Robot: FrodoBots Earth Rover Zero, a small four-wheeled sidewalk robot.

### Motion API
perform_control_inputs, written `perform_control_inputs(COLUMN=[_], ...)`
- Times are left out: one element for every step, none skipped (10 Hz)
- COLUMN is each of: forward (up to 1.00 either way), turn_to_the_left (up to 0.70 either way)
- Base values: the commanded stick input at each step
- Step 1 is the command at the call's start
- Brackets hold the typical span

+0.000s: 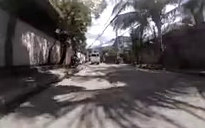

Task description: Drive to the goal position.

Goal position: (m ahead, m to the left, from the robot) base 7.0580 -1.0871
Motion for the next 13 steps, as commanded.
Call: perform_control_inputs(forward=[0.85,0.85,0.85,0.85,0.85,0.85,0.85,0.85,0.85,0.85,0.85,0.85,0.85], turn_to_the_left=[0.00,0.00,0.00,0.00,0.00,0.00,0.00,0.00,0.00,0.00,0.00,0.00,0.00])
